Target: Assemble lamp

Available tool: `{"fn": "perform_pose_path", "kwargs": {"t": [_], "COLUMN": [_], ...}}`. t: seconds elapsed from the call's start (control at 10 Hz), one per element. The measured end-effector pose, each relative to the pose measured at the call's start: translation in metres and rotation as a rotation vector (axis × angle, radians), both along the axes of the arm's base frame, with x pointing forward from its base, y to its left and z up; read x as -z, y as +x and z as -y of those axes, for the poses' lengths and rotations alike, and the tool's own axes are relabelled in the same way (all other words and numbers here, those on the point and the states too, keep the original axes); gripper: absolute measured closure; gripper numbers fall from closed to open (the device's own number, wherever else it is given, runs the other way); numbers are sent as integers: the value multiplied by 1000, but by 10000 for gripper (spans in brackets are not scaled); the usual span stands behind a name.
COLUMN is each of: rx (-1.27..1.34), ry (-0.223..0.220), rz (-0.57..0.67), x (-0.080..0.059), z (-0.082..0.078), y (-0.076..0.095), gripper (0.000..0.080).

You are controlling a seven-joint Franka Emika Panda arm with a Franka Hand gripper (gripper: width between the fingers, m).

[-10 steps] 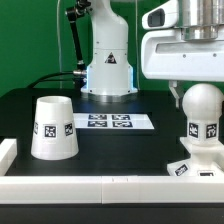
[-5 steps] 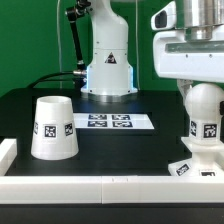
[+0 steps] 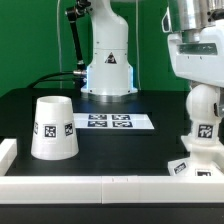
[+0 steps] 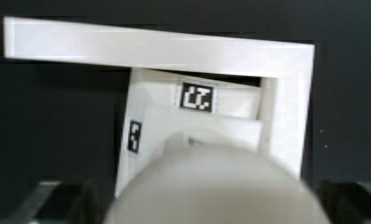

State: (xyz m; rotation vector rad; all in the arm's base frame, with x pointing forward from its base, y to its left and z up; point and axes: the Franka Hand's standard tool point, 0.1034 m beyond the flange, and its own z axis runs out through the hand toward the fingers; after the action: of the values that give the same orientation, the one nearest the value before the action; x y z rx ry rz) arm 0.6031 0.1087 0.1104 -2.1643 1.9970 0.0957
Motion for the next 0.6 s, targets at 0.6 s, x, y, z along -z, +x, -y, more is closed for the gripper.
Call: {"fn": "perform_pose_path", "kwargs": {"t": [0.6], "rx": [-482], "ry": [-23], "rz": [27], "x": [-7], "z": [3], "y": [3], "gripper": [101]}}
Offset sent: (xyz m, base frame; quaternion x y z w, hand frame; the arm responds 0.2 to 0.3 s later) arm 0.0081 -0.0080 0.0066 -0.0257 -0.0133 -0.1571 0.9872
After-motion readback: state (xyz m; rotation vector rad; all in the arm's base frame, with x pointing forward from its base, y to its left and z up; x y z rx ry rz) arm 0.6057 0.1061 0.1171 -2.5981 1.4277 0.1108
